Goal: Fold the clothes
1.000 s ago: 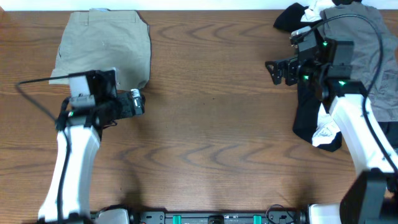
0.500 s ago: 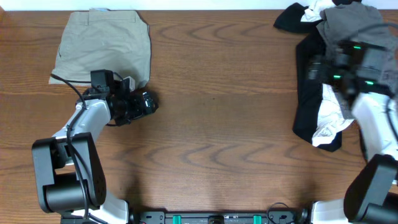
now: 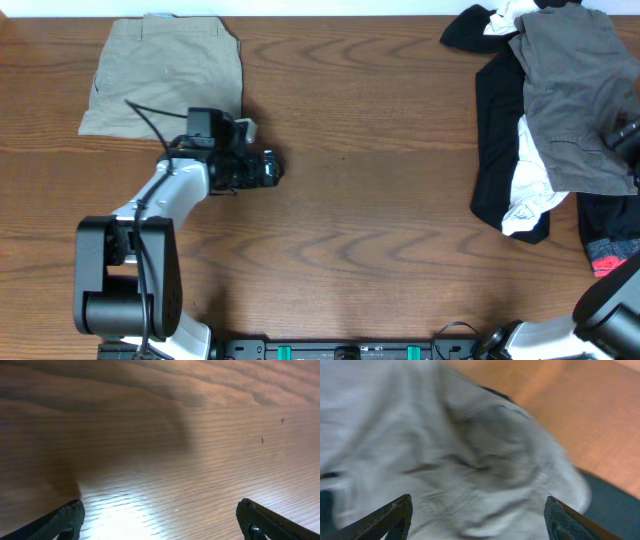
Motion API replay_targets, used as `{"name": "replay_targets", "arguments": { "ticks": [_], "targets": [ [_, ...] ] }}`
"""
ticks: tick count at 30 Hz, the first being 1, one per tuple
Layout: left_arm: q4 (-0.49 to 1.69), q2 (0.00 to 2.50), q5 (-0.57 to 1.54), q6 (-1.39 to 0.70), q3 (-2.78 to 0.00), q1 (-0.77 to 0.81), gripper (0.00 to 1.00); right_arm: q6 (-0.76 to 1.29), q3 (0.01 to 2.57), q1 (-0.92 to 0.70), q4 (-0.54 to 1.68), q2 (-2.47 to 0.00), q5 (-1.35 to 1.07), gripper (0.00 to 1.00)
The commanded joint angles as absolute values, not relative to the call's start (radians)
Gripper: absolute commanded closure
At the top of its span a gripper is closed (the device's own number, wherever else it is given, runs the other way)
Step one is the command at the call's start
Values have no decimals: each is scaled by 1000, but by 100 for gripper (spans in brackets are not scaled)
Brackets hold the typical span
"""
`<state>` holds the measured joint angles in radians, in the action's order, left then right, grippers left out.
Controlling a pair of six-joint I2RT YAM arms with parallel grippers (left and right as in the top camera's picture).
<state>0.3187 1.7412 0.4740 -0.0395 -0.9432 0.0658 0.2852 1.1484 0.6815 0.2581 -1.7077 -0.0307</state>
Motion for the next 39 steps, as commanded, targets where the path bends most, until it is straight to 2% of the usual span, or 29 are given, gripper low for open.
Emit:
{"name": "replay_targets", "arguments": {
  "ticks": [1, 9, 15, 24, 31, 34, 35, 39],
  "targets": [
    [319, 1731, 366, -3, -952, 113, 2, 308, 1158, 723, 266, -1771, 87, 18],
    [318, 1731, 213, -4, -952, 201, 2, 310, 1158, 852, 270, -1873, 24, 20],
    [316, 1731, 196, -4, -952, 209, 2, 318, 1158, 866, 260, -1905, -4, 22],
    [316, 1732, 192, -4, -952, 209, 2, 318, 1158, 847, 136, -1967, -68, 34],
    [315, 1732, 193, -4, -952, 209, 2, 318, 1158, 840, 34, -2009, -202, 61],
    [315, 1732, 193, -4, -952, 209, 2, 319, 1158, 828, 5, -2009, -253, 91],
    [316, 1731, 193, -4, -952, 209, 2, 319, 1158, 823, -6, -2008, -271, 99],
    [316, 1732, 193, -4, -952, 209, 2, 321, 1173, 804, -19, -1989, -349, 99]
  ]
}}
